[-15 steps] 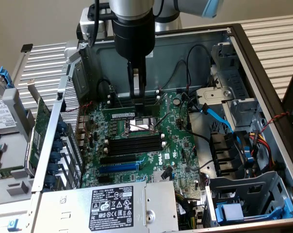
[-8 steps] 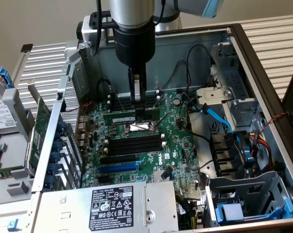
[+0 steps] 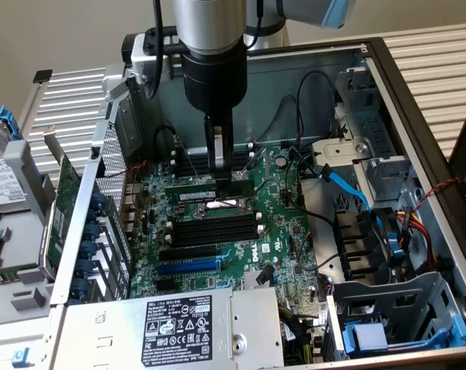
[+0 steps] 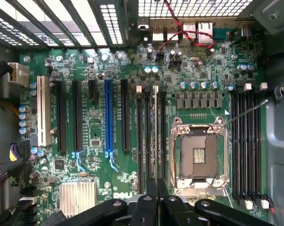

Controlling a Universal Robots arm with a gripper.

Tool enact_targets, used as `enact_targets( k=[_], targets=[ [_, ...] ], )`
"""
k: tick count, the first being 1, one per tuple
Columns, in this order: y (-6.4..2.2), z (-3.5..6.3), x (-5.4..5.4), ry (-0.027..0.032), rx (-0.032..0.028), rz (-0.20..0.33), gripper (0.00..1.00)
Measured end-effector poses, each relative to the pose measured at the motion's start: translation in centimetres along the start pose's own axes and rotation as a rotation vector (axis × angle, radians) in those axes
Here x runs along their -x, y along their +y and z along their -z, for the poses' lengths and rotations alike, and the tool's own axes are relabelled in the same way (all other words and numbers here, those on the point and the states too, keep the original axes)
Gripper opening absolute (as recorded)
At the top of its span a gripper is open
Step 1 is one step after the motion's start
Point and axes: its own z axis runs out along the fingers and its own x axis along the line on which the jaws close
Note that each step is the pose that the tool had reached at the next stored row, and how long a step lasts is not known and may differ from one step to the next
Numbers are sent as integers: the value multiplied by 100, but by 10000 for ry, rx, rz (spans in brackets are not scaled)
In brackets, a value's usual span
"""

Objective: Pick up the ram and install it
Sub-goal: 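Insert the ram into the slot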

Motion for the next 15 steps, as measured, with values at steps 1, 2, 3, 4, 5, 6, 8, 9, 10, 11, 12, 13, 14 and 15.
enact_targets(
  k=[1,2,3,4,5,6,8,9,10,11,12,13,14,15],
  targets=[
    [0,-18,-3,0,0,0,12],
    [0,-37,-6,-1,0,0,12],
    [-1,-54,-9,0,1,0,12],
    [-1,-71,-13,1,1,-1,12],
    [-1,-85,-17,1,4,0,12],
    [-2,-97,-22,2,9,0,12],
    [-4,-113,-43,3,21,0,12],
    [-6,-120,-54,2,25,0,12],
    [-9,-127,-61,0,29,0,12],
    [-12,-135,-61,0,30,2,12],
    [-14,-142,-62,2,32,6,12],
    [-16,-149,-62,2,35,10,12],
    [-16,-155,-62,3,35,20,12],
    [-16,-162,-62,2,36,37,12]
  ],
)
